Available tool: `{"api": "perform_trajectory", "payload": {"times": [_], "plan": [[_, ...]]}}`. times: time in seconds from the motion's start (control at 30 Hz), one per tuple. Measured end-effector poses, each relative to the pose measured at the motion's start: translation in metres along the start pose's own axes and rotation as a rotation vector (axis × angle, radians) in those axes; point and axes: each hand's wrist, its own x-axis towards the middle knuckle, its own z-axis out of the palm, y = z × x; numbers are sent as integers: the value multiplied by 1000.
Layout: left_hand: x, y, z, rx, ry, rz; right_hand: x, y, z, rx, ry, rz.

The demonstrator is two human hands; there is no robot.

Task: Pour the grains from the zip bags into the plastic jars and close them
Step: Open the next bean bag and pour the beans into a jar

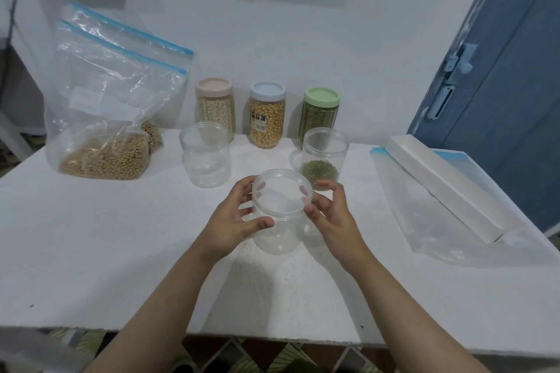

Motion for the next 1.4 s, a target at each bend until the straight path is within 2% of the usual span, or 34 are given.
{"api": "perform_trajectory", "payload": {"times": [0.27,0.47,0.73,0.9,1.4], "plan": [[0,4,-1,30,-12,-9,-1,0,6,-137,-75,-20],[-1,3,1,1,-12,-18,-2,-3,-6,12,-18,30],[-2,3,1,-8,-17,-10,-3,-4,2,-121,-54,13],[-2,3,3,-9,-15,-14,-1,2,-9,16,-23,58],[-3,8,5,13,-10,-13,0,-9,0,-259,-44,-7]]}}
